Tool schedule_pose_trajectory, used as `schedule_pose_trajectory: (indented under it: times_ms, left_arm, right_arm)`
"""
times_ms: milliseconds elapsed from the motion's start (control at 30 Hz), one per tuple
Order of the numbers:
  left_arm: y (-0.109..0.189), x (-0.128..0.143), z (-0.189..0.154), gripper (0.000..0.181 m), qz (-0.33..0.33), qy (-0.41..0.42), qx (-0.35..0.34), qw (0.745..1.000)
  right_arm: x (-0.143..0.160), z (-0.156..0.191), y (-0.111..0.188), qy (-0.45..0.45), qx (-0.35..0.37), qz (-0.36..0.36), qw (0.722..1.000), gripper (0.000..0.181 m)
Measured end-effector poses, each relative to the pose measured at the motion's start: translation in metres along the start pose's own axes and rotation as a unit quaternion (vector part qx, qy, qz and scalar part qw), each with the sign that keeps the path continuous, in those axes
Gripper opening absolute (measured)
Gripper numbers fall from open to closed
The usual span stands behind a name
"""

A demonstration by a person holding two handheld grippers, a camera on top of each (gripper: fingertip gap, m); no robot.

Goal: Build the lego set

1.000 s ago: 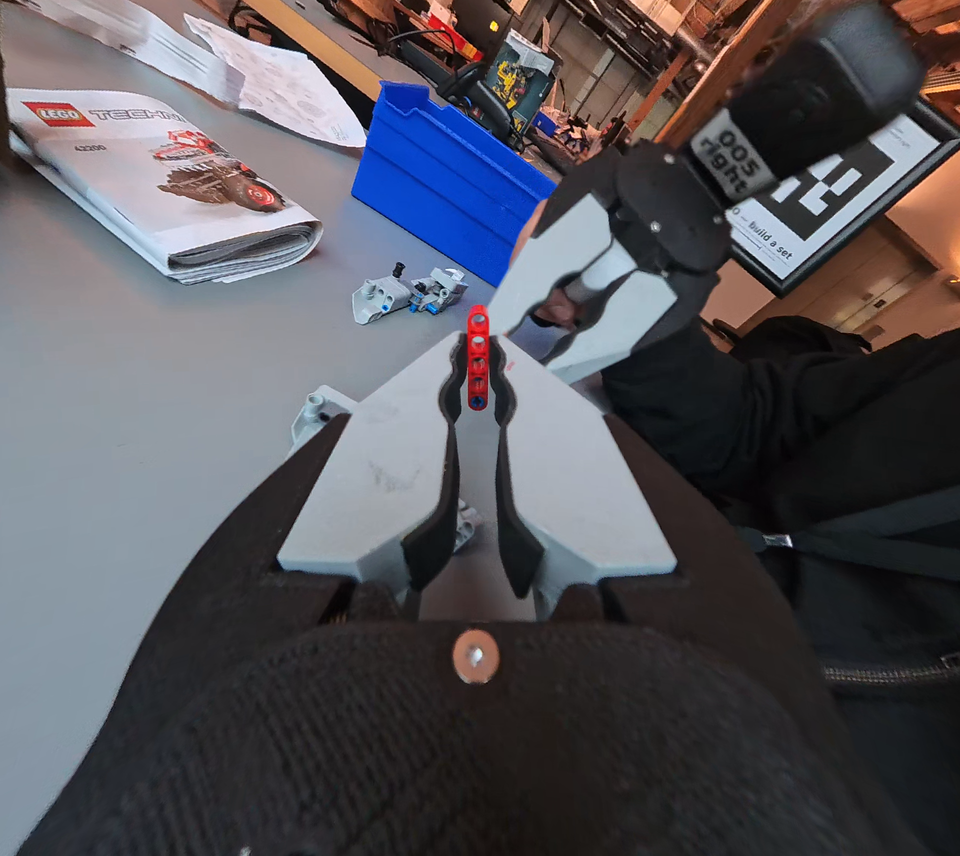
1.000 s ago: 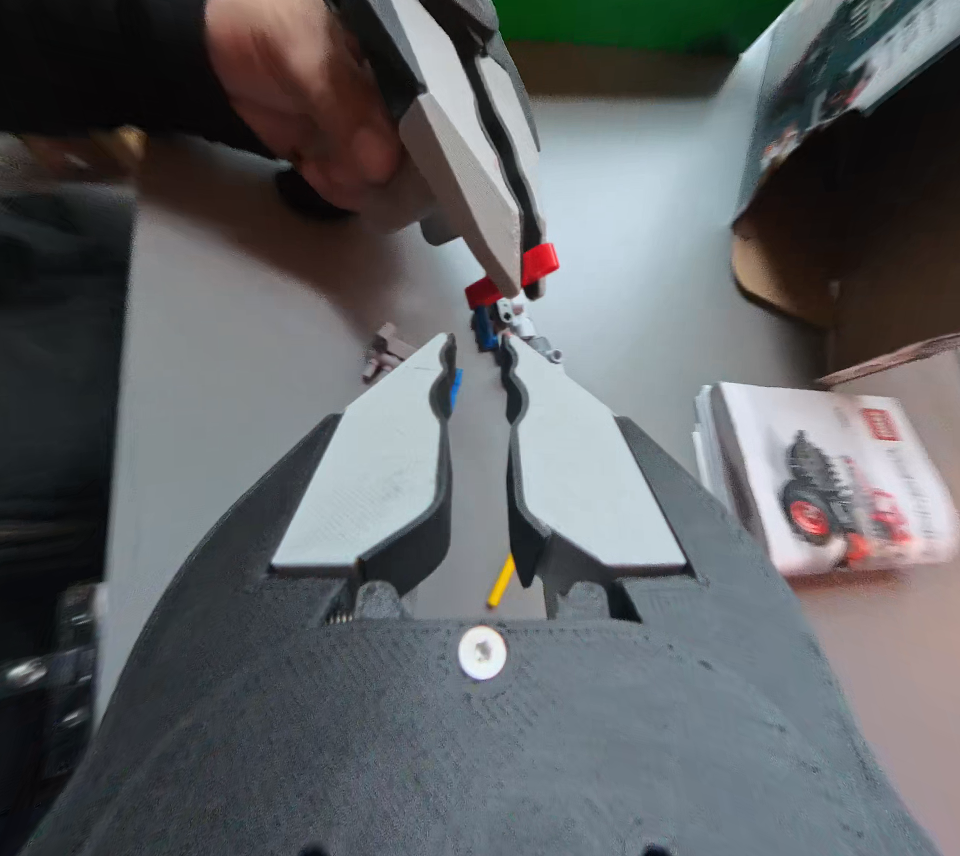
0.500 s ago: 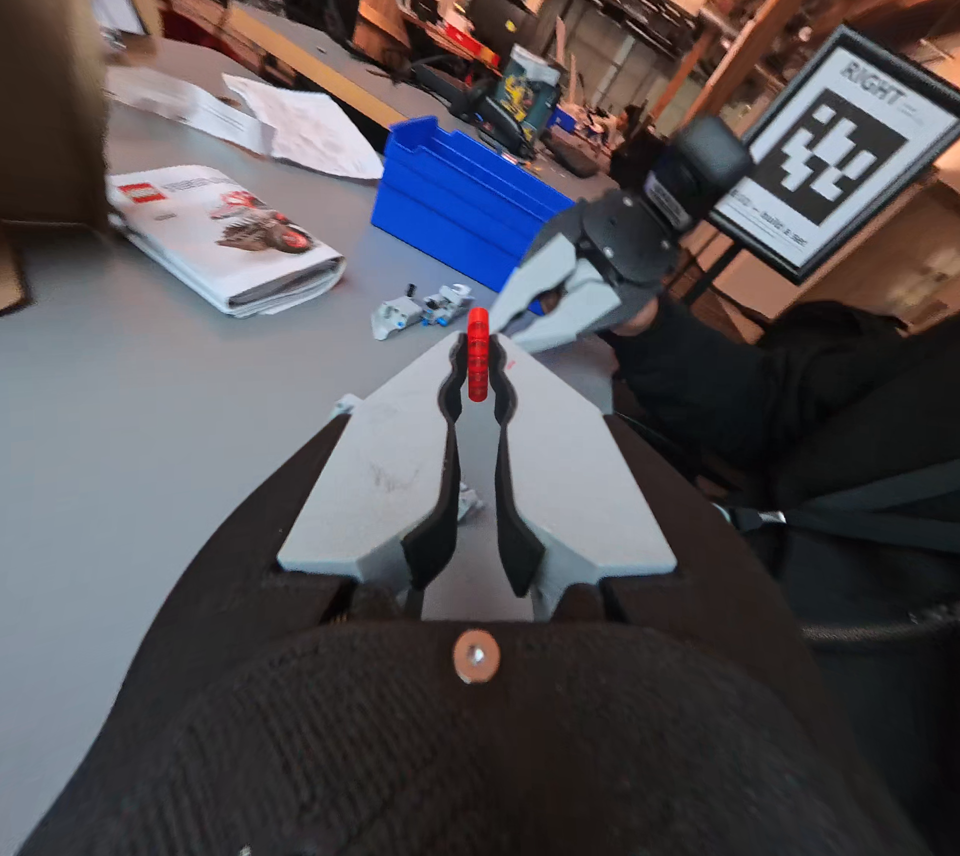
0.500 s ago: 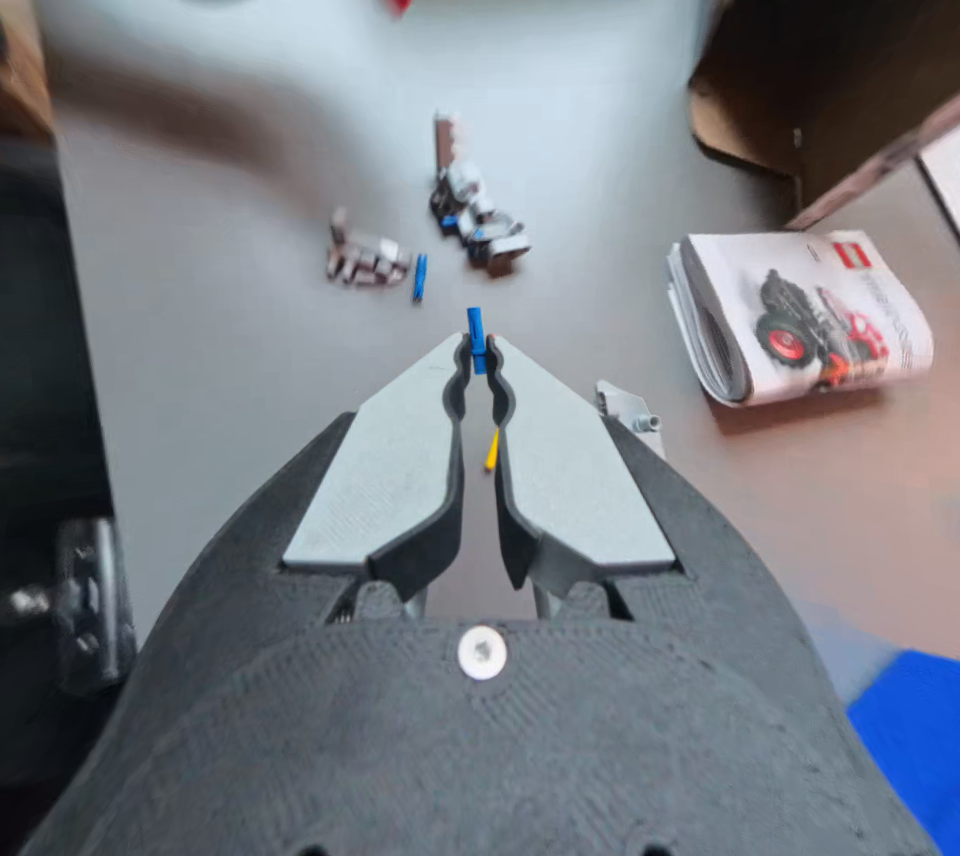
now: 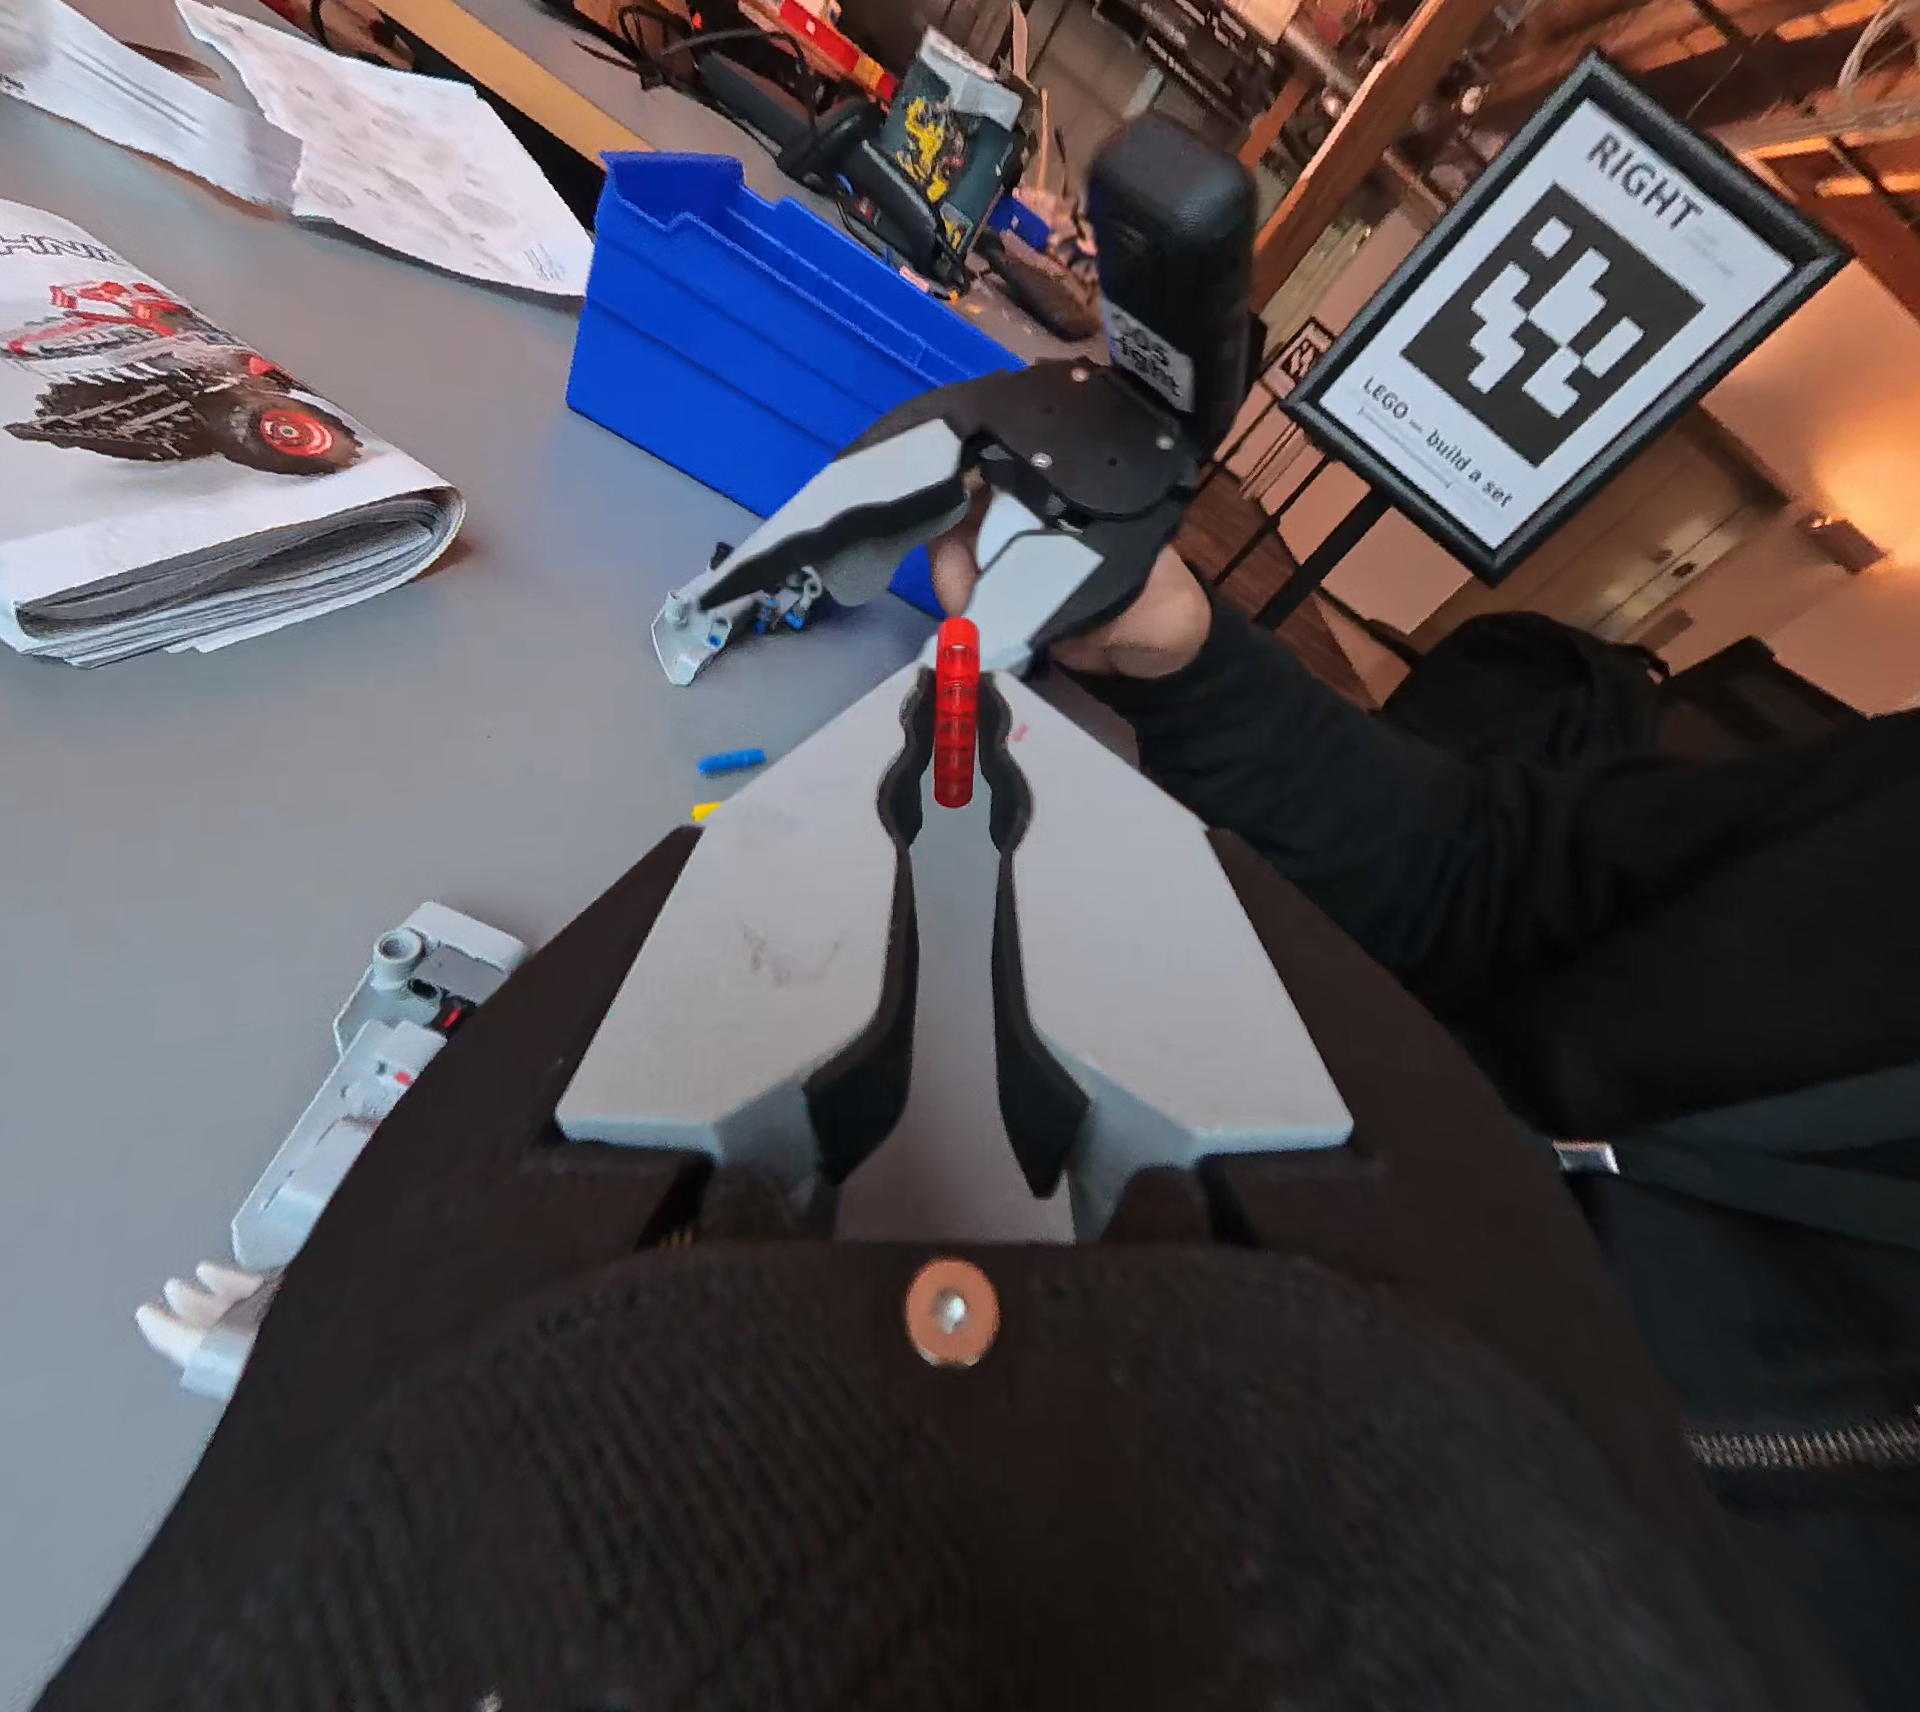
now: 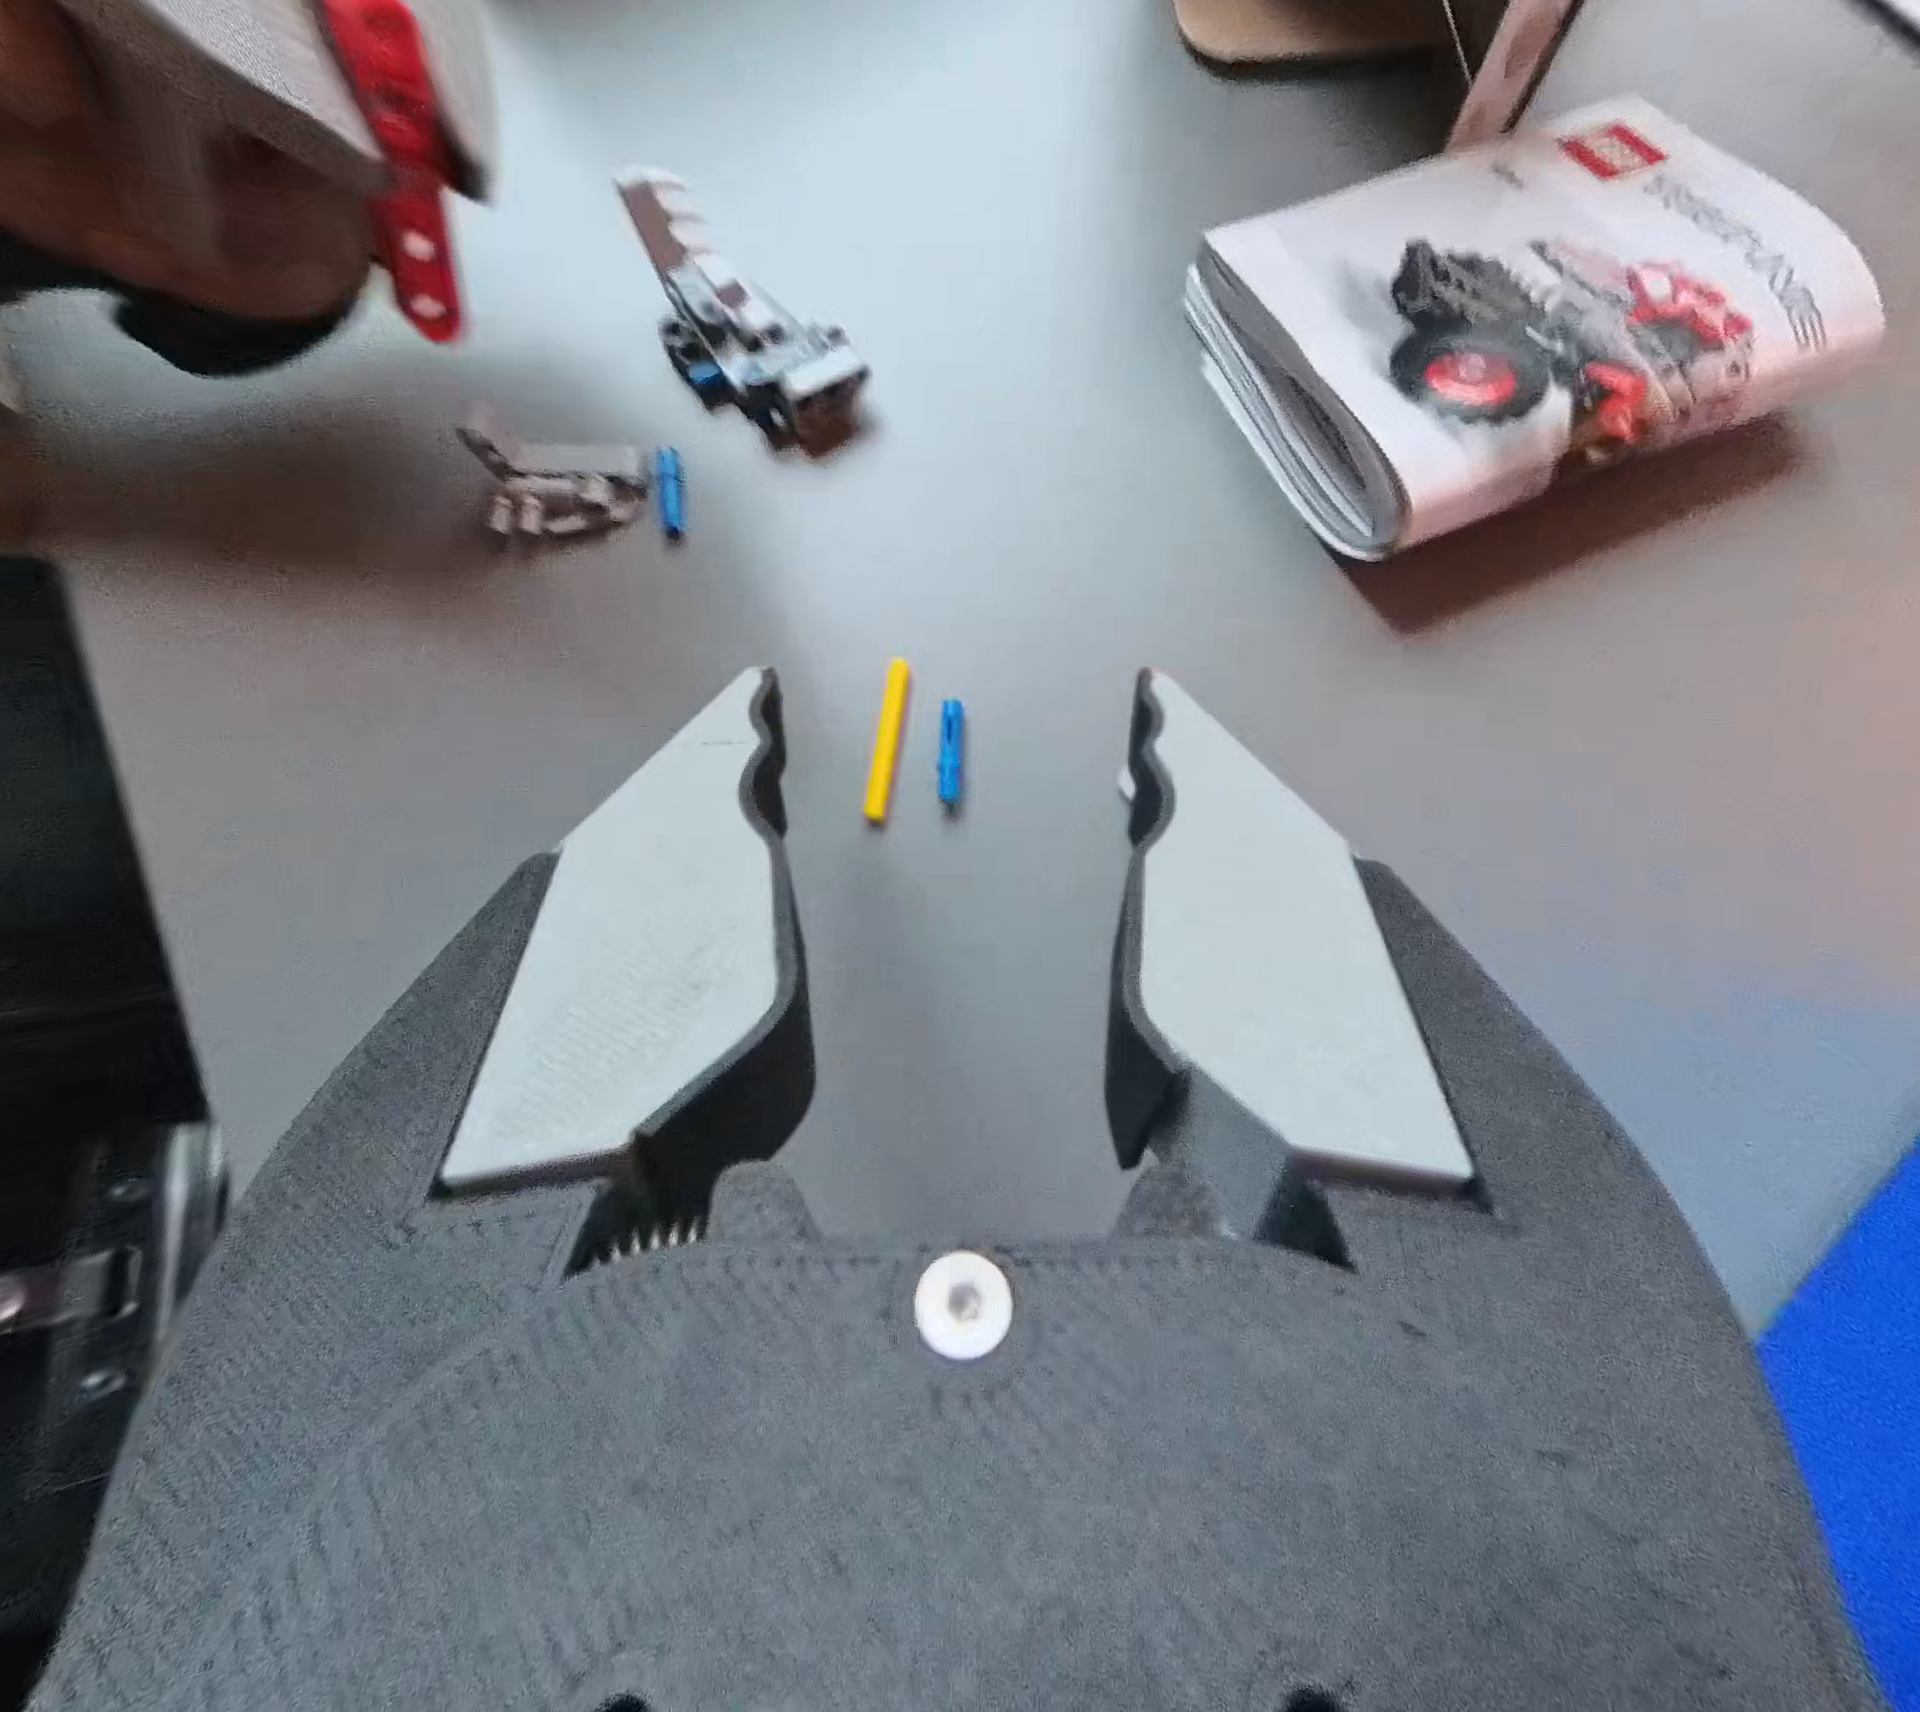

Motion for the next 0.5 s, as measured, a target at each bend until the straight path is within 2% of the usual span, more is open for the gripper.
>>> schedule_pose_trajectory:
  times_ms: [100,167,233,300,433,500]
  left_arm:
    - [-0.005,-0.002,-0.005,0.005,-0.025,0.003,0.023,0.999]
    - [-0.009,-0.002,-0.007,0.005,-0.032,0.001,0.021,0.999]
    - [-0.013,-0.001,-0.008,0.005,-0.041,-0.007,0.012,0.999]
    - [-0.018,0.003,-0.012,0.005,-0.038,-0.001,0.015,0.999]
    - [-0.017,0.002,-0.015,0.007,-0.037,0.013,0.015,0.999]
    - [-0.011,0.0,-0.015,0.02,-0.019,0.009,0.007,1.0]
  right_arm:
    - [-0.027,0.039,0.011,-0.012,-0.128,-0.092,0.987,0.049]
    - [-0.038,0.055,0.011,-0.018,-0.151,-0.11,0.982,0.041]
    - [-0.042,0.065,0.004,-0.017,-0.147,-0.097,0.984,0.04]
    - [-0.043,0.067,0.0,-0.015,-0.128,-0.086,0.988,0.008]
    - [-0.042,0.067,0.009,-0.04,-0.119,-0.073,0.989,0.005]
    - [-0.044,0.059,0.027,-0.039,-0.083,-0.065,0.994,0.005]
Point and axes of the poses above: each gripper's, where its closed fingertips meet, y back along the fingers, x out of its underside, z = x × y across the jaws, the point moved 5 cm from there along y, back along the fingers, and after that the axes turned 4 degrees about -z, right-handed, at the moved point
